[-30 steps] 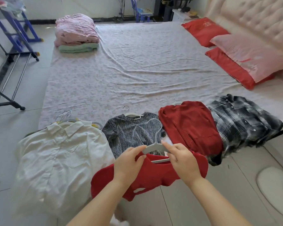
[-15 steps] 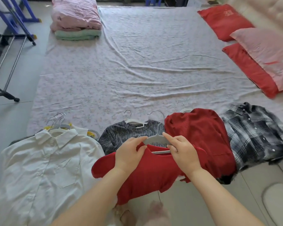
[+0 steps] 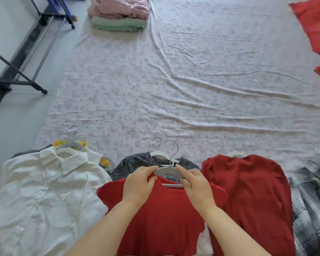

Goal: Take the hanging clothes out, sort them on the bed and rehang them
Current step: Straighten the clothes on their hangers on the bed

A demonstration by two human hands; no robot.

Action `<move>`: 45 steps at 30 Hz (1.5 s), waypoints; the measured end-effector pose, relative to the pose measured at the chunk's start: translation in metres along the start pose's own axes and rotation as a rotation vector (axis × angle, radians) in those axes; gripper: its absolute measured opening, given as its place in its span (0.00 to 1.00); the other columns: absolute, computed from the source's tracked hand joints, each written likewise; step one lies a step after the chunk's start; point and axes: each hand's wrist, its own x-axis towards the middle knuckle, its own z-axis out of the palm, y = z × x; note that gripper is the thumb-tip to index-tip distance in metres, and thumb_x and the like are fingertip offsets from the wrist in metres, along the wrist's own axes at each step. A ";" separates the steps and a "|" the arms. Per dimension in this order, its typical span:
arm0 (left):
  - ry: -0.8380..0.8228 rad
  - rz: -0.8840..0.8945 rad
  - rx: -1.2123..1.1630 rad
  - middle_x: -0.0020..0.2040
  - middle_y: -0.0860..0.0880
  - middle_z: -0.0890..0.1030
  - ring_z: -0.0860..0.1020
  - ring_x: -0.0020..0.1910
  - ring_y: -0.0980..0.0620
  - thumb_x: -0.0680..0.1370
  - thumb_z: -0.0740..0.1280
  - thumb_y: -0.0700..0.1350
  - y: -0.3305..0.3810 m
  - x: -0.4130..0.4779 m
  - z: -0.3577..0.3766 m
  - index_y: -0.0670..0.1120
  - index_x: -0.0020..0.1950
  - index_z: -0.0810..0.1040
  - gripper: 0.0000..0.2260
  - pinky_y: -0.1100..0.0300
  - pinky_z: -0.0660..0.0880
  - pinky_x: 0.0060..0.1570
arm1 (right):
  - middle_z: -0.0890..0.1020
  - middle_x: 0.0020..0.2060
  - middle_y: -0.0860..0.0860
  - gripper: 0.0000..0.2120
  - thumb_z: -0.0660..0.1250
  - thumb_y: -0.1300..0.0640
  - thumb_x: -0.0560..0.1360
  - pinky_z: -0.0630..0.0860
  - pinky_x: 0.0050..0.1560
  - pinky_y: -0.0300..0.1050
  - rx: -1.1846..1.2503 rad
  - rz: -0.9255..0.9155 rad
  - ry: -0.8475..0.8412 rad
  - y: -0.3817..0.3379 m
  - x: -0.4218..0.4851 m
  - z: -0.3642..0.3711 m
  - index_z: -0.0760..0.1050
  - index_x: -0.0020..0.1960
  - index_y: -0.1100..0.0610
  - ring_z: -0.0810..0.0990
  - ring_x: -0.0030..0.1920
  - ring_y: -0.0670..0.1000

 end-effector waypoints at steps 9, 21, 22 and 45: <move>-0.014 -0.138 0.056 0.67 0.51 0.71 0.68 0.66 0.53 0.76 0.64 0.40 -0.031 0.060 0.025 0.47 0.68 0.70 0.21 0.65 0.59 0.64 | 0.76 0.53 0.50 0.26 0.64 0.64 0.73 0.72 0.53 0.48 -0.174 0.153 -0.128 0.033 0.095 0.040 0.70 0.67 0.46 0.75 0.53 0.52; -0.046 -0.249 0.120 0.64 0.51 0.72 0.69 0.64 0.53 0.76 0.63 0.43 -0.056 0.034 0.024 0.49 0.69 0.69 0.20 0.58 0.65 0.63 | 0.73 0.62 0.51 0.20 0.65 0.57 0.75 0.68 0.64 0.49 -0.199 0.222 -0.328 0.029 0.078 0.056 0.71 0.66 0.52 0.69 0.65 0.53; -0.038 -0.253 0.125 0.63 0.51 0.72 0.69 0.64 0.52 0.76 0.63 0.43 -0.057 0.031 0.019 0.49 0.69 0.69 0.20 0.57 0.66 0.62 | 0.73 0.62 0.51 0.20 0.65 0.57 0.75 0.67 0.64 0.49 -0.196 0.210 -0.330 0.024 0.075 0.056 0.71 0.66 0.52 0.69 0.65 0.52; 0.072 -0.342 0.144 0.65 0.53 0.71 0.69 0.64 0.53 0.77 0.60 0.48 -0.219 -0.091 -0.184 0.51 0.67 0.69 0.17 0.60 0.64 0.59 | 0.74 0.60 0.50 0.20 0.66 0.55 0.74 0.70 0.59 0.47 -0.336 -0.063 -0.358 -0.207 0.026 0.180 0.71 0.66 0.51 0.72 0.62 0.52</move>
